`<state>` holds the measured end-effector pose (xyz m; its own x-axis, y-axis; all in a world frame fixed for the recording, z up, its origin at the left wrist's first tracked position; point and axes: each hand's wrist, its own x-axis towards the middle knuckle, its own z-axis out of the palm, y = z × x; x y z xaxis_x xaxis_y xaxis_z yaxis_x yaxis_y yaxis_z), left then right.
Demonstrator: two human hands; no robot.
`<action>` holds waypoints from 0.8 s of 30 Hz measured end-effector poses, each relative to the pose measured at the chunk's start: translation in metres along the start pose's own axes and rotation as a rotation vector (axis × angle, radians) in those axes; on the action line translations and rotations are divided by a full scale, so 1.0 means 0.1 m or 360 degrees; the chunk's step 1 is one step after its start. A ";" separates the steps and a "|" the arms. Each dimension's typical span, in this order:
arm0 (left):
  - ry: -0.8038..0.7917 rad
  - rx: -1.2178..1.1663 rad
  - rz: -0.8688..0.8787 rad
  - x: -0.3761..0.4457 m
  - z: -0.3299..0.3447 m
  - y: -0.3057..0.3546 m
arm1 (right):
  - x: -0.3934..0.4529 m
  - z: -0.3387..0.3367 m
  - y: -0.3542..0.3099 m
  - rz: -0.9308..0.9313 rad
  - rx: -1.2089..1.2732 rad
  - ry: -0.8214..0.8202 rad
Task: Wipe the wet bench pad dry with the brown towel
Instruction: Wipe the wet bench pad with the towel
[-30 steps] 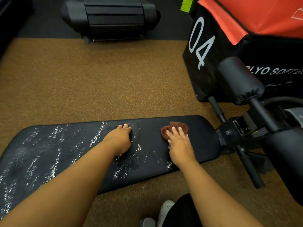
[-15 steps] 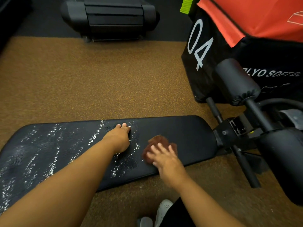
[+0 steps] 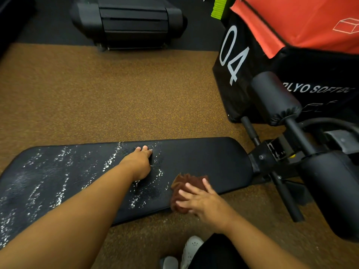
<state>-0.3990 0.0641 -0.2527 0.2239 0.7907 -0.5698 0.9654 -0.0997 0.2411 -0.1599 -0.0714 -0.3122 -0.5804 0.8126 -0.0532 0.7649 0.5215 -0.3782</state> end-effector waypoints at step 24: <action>0.0000 -0.0001 -0.0004 -0.02 0.01 0.02 | -0.23 -0.10 0.33 -0.0337 -0.0279 -0.0031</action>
<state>-0.3972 0.0615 -0.2521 0.2215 0.7909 -0.5704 0.9659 -0.0974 0.2400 -0.1190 -0.0702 -0.3139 -0.7365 0.6763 -0.0083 0.6616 0.7178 -0.2168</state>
